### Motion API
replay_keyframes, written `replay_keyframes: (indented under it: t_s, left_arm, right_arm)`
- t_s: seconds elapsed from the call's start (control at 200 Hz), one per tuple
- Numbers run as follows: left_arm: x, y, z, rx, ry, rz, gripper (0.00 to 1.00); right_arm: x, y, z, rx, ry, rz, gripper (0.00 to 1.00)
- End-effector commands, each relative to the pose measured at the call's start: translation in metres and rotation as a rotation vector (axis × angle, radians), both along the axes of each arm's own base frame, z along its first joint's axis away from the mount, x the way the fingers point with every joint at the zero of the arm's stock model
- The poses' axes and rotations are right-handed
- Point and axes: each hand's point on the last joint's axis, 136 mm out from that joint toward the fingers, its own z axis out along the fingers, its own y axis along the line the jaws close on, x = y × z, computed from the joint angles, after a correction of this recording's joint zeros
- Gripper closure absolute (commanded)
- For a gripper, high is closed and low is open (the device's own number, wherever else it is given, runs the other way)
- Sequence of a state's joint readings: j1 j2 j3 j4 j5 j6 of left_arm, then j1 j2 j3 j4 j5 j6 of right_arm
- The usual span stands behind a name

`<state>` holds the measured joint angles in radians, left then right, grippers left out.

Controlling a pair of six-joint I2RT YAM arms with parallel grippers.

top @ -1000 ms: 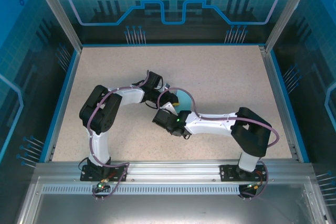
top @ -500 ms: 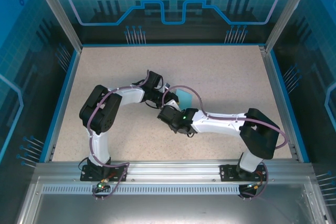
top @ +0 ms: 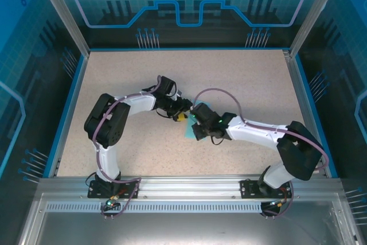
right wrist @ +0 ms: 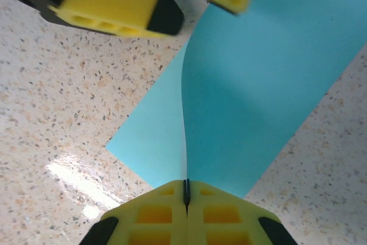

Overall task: Fold a paper plane with a square sheet of paper (pick it up from the middle)
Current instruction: Fold the triangle a second time at the center of the table.

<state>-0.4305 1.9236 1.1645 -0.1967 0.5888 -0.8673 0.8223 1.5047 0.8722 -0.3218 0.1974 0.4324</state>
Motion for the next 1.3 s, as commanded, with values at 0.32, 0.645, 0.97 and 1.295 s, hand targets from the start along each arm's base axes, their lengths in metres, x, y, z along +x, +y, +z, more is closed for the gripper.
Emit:
replay_keyframes:
  t_s: [0.32,0.645,0.97,1.295]
  left_arm:
    - [-0.004,0.022,0.036,0.041,-0.101,0.035,0.45]
    - [-0.028,0.013,0.033,0.055,-0.101,-0.053,0.46]
    - [-0.035,0.003,0.027,0.059,-0.094,-0.083,0.47]
    - [-0.041,-0.004,0.023,0.061,-0.084,-0.109,0.48]
  right_arm:
    - [0.013,-0.009,0.007,0.37,0.168,0.025,0.94]
    - [0.025,-0.029,-0.014,0.274,0.225,-0.041,0.92]
    - [0.04,-0.034,-0.022,0.175,0.236,-0.054,0.91]
    - [0.043,-0.034,-0.025,0.128,0.251,-0.024,0.9]
